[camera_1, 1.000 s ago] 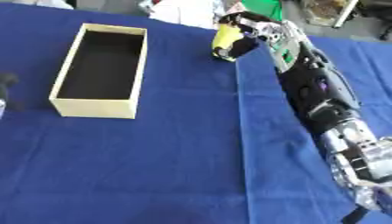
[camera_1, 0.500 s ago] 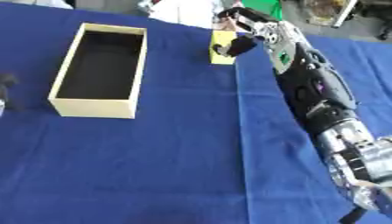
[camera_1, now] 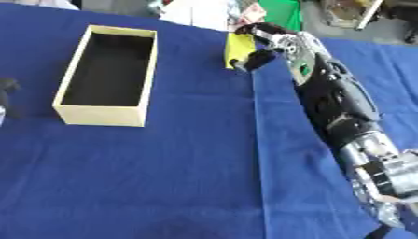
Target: Pick up objects on the table and place them in the box.
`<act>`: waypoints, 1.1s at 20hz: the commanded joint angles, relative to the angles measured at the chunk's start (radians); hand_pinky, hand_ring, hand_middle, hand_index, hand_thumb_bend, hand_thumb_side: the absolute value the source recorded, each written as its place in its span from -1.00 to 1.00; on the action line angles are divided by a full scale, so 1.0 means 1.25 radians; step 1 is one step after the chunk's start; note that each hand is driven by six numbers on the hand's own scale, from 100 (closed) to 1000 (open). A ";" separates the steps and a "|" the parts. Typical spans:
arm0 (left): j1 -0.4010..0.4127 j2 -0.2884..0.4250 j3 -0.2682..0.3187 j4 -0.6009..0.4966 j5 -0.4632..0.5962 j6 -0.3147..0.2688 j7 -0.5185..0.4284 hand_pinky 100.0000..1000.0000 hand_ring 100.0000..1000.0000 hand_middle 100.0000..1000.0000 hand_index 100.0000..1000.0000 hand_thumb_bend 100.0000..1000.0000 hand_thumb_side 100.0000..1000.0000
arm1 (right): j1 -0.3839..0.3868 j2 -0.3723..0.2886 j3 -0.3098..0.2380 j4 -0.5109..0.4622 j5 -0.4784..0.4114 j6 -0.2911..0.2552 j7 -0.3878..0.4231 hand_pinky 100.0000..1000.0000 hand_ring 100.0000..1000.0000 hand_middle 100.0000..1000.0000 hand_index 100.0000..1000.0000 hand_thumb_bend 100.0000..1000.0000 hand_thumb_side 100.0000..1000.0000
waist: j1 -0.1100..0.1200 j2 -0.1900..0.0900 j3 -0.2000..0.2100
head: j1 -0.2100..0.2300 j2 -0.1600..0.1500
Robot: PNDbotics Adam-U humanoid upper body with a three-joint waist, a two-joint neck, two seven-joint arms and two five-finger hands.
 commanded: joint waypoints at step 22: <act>-0.009 0.000 -0.001 -0.017 0.002 -0.002 -0.007 -0.01 0.62 0.34 0.32 -1.00 -0.68 | -0.044 0.046 0.088 -0.235 -0.094 -0.110 0.015 0.62 0.66 -0.25 0.49 -1.00 -1.00 | 0.012 -0.023 0.003 | -0.007 -0.008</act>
